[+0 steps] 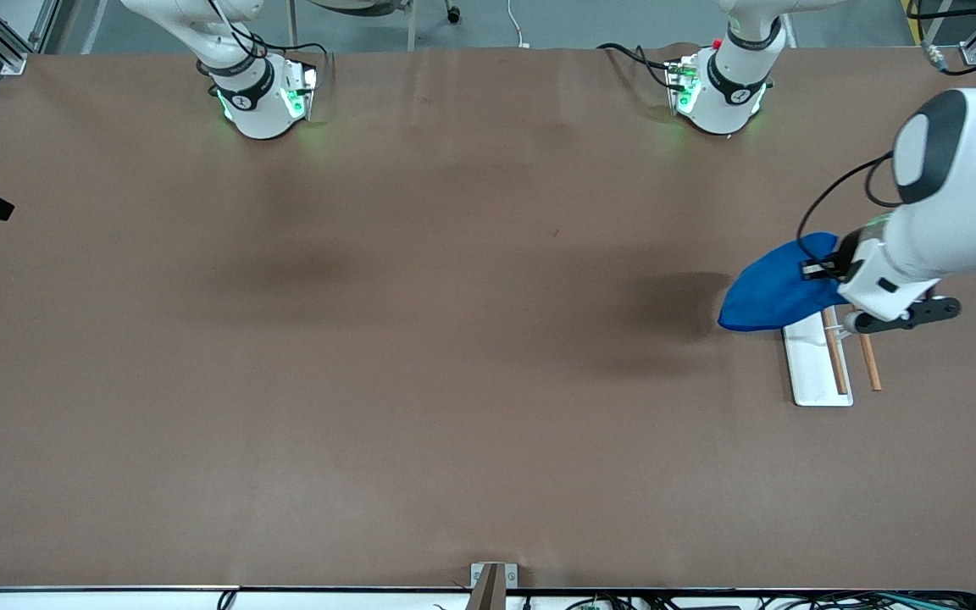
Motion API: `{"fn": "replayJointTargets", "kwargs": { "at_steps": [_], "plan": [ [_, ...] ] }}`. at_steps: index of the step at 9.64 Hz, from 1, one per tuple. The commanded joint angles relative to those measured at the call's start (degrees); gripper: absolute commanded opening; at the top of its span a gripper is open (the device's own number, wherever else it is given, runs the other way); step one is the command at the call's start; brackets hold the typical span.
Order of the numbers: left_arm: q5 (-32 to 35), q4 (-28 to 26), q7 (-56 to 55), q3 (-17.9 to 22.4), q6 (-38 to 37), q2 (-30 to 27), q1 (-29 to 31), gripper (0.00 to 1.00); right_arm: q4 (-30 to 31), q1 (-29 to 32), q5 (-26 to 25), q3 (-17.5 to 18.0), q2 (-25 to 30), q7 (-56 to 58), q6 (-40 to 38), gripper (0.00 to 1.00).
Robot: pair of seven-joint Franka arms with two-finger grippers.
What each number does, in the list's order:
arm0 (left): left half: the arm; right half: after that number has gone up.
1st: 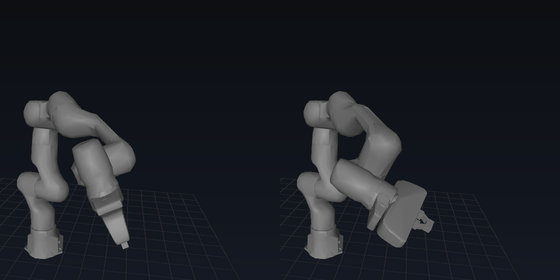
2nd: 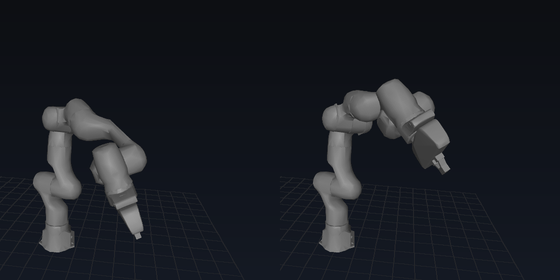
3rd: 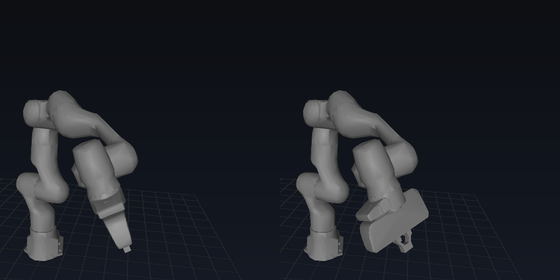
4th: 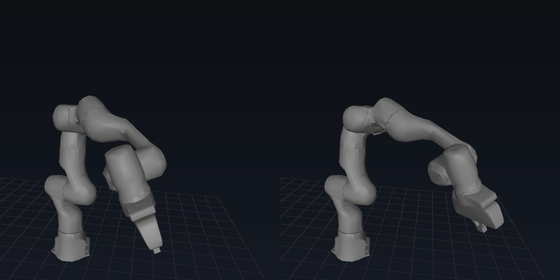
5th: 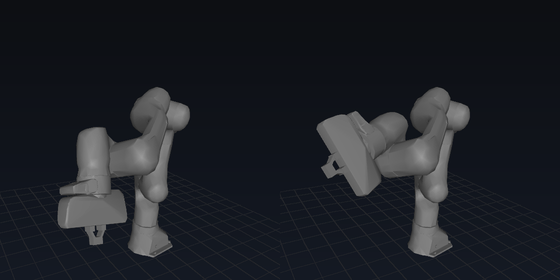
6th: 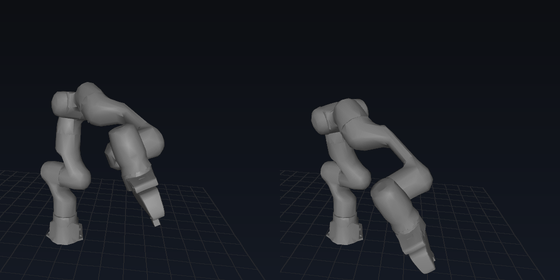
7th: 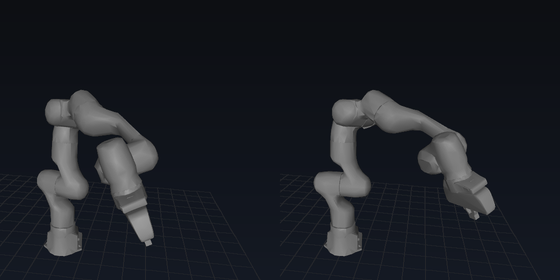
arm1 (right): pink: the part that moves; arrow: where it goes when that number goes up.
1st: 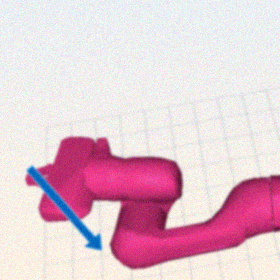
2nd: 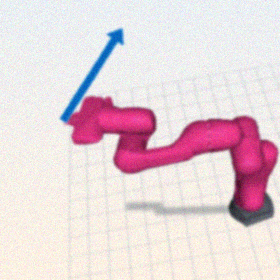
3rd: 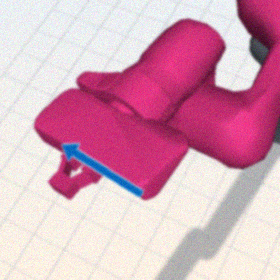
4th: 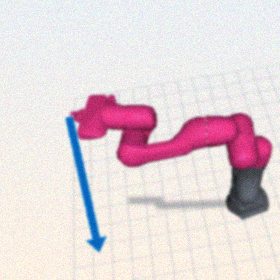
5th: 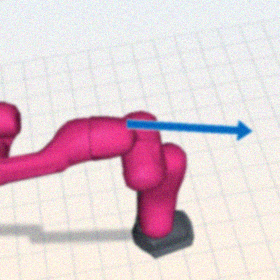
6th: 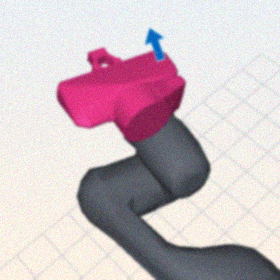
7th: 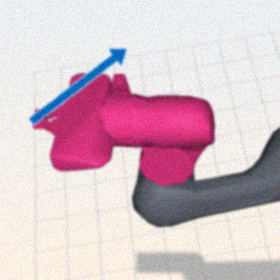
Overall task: Right arm passes towel to left arm to hang
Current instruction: 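Carry the towel with the left gripper over the wooden dowels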
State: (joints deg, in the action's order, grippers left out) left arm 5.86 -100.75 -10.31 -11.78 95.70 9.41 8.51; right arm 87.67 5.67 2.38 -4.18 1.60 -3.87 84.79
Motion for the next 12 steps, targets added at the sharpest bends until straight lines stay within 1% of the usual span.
{"fn": "replayJointTargets", "kwargs": {
  "at_steps": [1,2,4,8,9,12],
  "plan": [
    [3.1,-1.99,3.1,-0.61,3.51,1.39,2.2,0.0,-0.74,0.04,-3.32,0.58,-0.1,0.79,-0.41,1.0],
    [3.11,-1.9,3.11,-0.61,5.18,2.36,2.39,0.0,-0.74,-0.22,-4.3,0.75,-0.1,0.79,-0.5,1.0],
    [2.84,-1.73,3.11,-0.52,7.47,4.29,4.75,0.0,-0.92,0.04,-3.96,0.67,-0.1,0.71,-0.5,1.0],
    [2.4,-0.94,3.19,-0.61,7.92,4.83,8.97,0.0,-0.83,0.13,-3.7,0.58,-0.1,0.71,-0.59,1.0],
    [2.49,-0.85,4.24,-0.61,8.01,4.83,9.68,0.0,-0.83,0.22,-3.61,0.49,-0.1,0.71,-1.38,1.0],
    [0.74,-1.02,10.64,-0.61,9.31,5.44,14.94,0.0,-0.74,0.22,-3.61,0.49,-0.1,0.62,-1.56,1.0]
  ]
}}
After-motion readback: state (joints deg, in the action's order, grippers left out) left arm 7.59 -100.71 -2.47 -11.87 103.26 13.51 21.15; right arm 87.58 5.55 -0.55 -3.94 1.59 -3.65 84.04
